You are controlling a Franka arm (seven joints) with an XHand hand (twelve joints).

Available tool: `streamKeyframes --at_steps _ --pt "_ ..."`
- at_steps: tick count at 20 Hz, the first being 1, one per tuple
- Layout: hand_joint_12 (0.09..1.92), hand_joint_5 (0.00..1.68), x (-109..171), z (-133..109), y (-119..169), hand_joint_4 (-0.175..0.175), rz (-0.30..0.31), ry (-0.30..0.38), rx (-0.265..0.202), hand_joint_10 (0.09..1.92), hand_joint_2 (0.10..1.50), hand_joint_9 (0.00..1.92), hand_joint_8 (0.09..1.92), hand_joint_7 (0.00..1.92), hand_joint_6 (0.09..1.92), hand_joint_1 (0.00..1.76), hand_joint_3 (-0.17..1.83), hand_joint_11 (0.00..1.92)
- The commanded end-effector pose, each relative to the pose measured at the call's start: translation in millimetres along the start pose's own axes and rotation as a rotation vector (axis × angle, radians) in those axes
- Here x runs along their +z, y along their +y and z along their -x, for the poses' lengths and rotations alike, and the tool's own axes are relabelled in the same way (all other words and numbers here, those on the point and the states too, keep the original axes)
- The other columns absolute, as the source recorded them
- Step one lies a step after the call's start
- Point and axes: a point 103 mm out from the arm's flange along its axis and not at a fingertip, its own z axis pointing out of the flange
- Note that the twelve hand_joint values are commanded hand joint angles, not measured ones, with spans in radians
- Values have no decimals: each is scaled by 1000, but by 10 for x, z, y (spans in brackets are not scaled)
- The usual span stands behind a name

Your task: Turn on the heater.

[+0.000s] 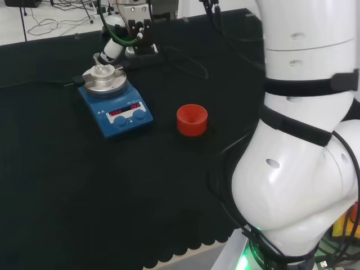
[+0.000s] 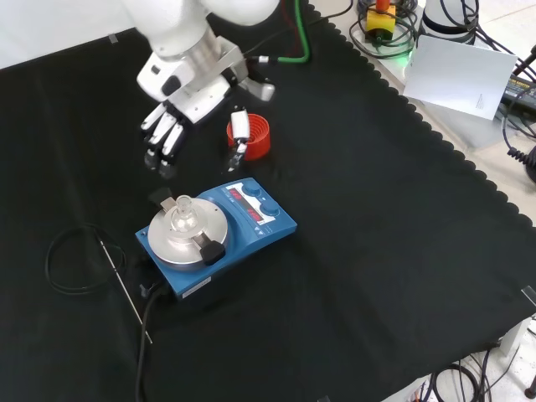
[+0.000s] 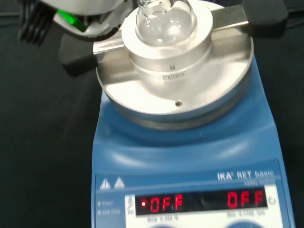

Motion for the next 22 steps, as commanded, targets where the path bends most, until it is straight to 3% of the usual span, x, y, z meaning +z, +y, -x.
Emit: streamKeyframes --at_steps 1,8,15,22 --pt "1434 341 -40 -18 -484 -74 47 -1 60 724 616 375 712 124 268 814 525 47" --pt "1424 351 122 -27 -759 -75 30 11 65 723 623 422 720 165 244 812 519 97" --pt "1329 397 527 66 -915 -72 -76 -11 84 631 630 791 741 561 185 896 602 417" --pt "1273 423 686 138 -913 -71 -175 -12 88 652 622 1098 830 951 162 917 657 617"
